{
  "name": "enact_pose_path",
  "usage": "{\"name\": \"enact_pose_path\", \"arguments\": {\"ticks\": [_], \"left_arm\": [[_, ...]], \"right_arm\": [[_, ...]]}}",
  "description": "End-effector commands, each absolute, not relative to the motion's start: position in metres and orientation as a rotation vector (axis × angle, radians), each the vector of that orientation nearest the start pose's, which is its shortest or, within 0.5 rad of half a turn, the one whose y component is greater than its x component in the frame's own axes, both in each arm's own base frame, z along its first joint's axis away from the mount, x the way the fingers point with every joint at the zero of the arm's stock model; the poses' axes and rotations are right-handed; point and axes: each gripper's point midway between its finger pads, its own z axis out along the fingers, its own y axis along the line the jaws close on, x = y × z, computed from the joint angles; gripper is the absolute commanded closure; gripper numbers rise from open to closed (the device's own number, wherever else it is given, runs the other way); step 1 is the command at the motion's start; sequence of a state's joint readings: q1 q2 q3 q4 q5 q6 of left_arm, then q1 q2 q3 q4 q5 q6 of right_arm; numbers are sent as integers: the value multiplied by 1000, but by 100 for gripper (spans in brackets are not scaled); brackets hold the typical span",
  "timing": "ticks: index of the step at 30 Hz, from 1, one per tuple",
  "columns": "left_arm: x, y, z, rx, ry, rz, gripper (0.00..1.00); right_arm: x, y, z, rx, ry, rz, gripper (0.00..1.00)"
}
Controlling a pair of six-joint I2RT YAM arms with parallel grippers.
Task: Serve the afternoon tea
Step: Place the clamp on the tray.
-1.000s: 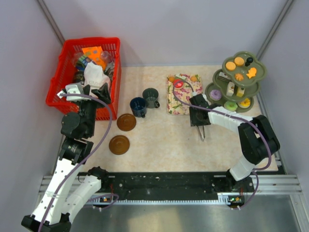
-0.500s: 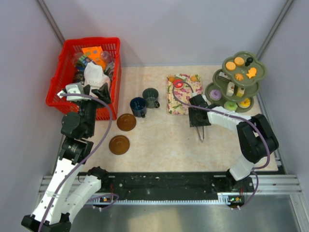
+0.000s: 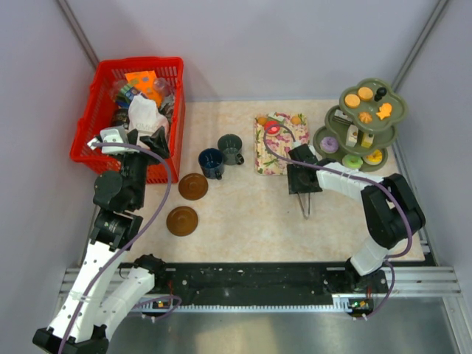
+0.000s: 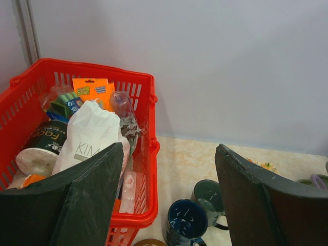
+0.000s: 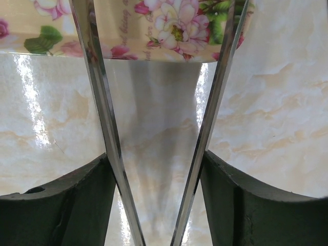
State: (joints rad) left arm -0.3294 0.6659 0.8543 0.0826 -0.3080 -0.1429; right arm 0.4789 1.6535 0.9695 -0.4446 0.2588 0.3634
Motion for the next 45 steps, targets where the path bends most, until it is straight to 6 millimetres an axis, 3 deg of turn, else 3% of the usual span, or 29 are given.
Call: {"name": "enact_pose_path", "arguments": {"ticks": [1, 9, 13, 17, 25, 31, 37, 40, 45], "left_arm": [[287, -47, 415, -144, 1272, -203, 23], [287, -47, 415, -145, 1271, -200, 23], [288, -48, 414, -142, 1275, -201, 23], [287, -47, 415, -143, 1272, -202, 23], [288, -49, 414, -140, 1277, -209, 23], [285, -58, 422, -102, 1271, -251, 23], [293, -68, 434, -128, 1327, -317, 26], [295, -74, 427, -131, 1426, -342, 27], [291, -93, 393, -135, 1623, -431, 28]], "right_arm": [[319, 134, 28, -59, 2626, -32, 36], [318, 136, 31, -50, 2625, -13, 30], [318, 135, 43, -38, 2605, -7, 27], [320, 132, 67, -18, 2563, -7, 18], [314, 133, 125, 21, 2441, 97, 14], [298, 151, 158, 36, 2342, 271, 13], [281, 170, 163, 10, 2279, 407, 12], [277, 177, 161, 6, 2250, 477, 12], [274, 186, 161, -14, 2180, 568, 12]]}}
